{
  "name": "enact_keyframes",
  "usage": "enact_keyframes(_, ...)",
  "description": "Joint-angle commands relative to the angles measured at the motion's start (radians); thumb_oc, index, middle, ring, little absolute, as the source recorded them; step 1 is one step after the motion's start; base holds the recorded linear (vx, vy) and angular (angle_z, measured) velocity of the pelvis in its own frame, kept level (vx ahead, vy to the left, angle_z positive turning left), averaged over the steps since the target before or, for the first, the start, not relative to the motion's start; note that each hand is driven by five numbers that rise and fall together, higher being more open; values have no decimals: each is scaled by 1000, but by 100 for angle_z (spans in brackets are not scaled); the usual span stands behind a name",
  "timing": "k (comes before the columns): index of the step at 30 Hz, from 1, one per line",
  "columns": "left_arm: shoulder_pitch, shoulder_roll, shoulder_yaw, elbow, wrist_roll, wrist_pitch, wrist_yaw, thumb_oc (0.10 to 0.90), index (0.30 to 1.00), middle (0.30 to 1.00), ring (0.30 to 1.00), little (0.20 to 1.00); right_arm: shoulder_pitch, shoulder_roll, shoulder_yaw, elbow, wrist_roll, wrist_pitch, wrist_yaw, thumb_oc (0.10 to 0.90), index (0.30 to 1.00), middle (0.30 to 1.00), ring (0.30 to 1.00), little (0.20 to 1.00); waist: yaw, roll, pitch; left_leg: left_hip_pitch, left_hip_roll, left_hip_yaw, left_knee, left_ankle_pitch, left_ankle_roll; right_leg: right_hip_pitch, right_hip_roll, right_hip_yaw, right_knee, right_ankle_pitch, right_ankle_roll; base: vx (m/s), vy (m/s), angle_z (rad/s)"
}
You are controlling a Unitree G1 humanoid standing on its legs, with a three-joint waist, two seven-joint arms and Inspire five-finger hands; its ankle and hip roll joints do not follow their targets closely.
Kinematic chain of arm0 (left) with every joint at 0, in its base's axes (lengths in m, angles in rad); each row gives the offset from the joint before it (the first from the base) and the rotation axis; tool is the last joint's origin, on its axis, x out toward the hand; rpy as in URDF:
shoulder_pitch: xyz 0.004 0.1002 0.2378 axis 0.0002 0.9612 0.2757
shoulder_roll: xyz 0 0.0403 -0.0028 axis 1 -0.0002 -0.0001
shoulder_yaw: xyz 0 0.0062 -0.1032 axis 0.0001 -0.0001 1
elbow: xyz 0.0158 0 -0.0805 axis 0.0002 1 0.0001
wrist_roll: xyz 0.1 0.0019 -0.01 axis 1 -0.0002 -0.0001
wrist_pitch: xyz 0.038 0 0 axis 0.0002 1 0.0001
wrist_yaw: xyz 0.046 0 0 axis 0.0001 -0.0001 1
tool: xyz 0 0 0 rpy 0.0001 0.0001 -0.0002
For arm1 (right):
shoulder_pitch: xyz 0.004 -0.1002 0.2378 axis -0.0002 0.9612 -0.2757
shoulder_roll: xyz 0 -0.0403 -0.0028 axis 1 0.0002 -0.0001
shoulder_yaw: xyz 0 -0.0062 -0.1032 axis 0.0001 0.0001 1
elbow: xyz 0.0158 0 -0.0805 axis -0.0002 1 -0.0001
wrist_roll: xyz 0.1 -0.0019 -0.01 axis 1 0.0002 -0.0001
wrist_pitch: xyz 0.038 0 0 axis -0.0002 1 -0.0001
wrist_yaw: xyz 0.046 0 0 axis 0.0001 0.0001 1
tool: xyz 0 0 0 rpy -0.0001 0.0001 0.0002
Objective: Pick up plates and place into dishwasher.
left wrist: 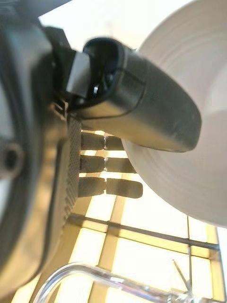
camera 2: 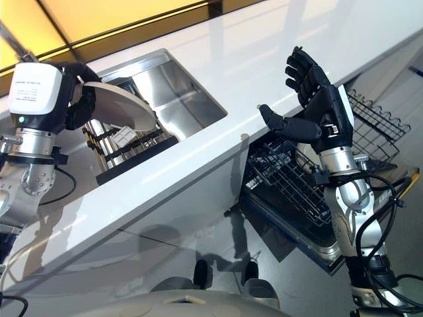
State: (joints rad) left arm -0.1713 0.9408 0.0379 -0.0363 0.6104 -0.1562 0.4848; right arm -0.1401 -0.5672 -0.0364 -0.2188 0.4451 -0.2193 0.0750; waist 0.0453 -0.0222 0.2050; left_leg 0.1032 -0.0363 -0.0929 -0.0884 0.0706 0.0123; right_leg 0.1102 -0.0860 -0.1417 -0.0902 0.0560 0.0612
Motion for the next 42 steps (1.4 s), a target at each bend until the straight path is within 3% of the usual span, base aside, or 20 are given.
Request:
enact_keyframes(1,-142,3,95,-138,-29,-89,120,100,300,300,300,200,-142,-45,35,-148,-9,-72,28,800,900,900,900,900,-10,35,-115,11,-35,47,39,-144,18,-34,83,-41,191,-204,-13,-46,-179,19)
enact_keyframes(6,-171,-43,53,-153,-42,-113,103,100,300,300,300,200,-201,-42,96,-151,-109,-113,36,800,900,900,900,900,5,30,-117,-3,-28,29,48,-133,-1,-22,94,-56,173,-204,-27,-37,-127,15)
enact_keyframes(11,-203,-80,14,-154,-52,-134,88,100,300,300,300,200,-268,-63,160,-152,-186,-79,79,800,900,900,900,900,14,26,-116,-20,-22,20,56,-121,-20,-15,101,-68,152,-198,-38,-39,-88,11)
enact_keyframes(17,-226,-95,-23,-157,-19,-141,95,100,300,300,300,200,-320,-63,222,-148,-109,-2,151,800,900,900,900,900,15,24,-113,-35,-20,26,78,-123,-32,-11,106,-69,130,-187,-45,-24,-41,0)
enact_keyframes(23,-246,-104,-67,-138,26,-141,125,100,300,300,300,200,-327,-11,262,-138,9,60,204,800,900,900,900,900,8,29,-108,-40,-13,37,87,-123,-36,-15,104,-71,138,-191,-48,-2,-2,-1)
enact_keyframes(28,-268,-122,-117,-132,35,-134,132,100,300,300,300,200,-320,22,286,-120,23,58,197,800,900,900,900,900,-2,32,-108,-39,-9,45,87,-122,-38,-15,104,-66,135,-191,-49,-3,-1,-1)
enact_keyframes(37,-280,-198,-190,-153,10,-216,103,100,300,300,300,200,-302,78,296,-110,-12,79,72,800,900,900,900,900,-13,37,-103,-35,-5,55,93,-126,-37,-13,106,-56,130,-188,-48,0,-6,-2)
enact_keyframes(38,-278,-202,-192,-158,0,-227,99,100,300,300,300,200,-298,80,296,-111,-22,80,61,309,479,479,479,409,-13,37,-103,-35,-5,56,94,-127,-37,-13,106,-55,130,-188,-48,0,0,0)
enact_keyframes(39,-275,-211,-198,-170,-4,-247,93,100,300,300,300,200,-294,79,297,-105,-33,77,41,100,300,300,300,200,-14,38,-102,-35,-6,55,95,-128,-36,-13,106,-53,130,-188,-49,0,0,0)
enact_keyframes(42,-269,-232,-206,-200,-12,-298,65,100,300,300,300,200,-284,80,286,-102,-33,69,-4,100,300,300,300,200,-17,39,-98,-37,-7,52,105,-132,-35,-13,107,-48,132,-188,-51,0,0,0)
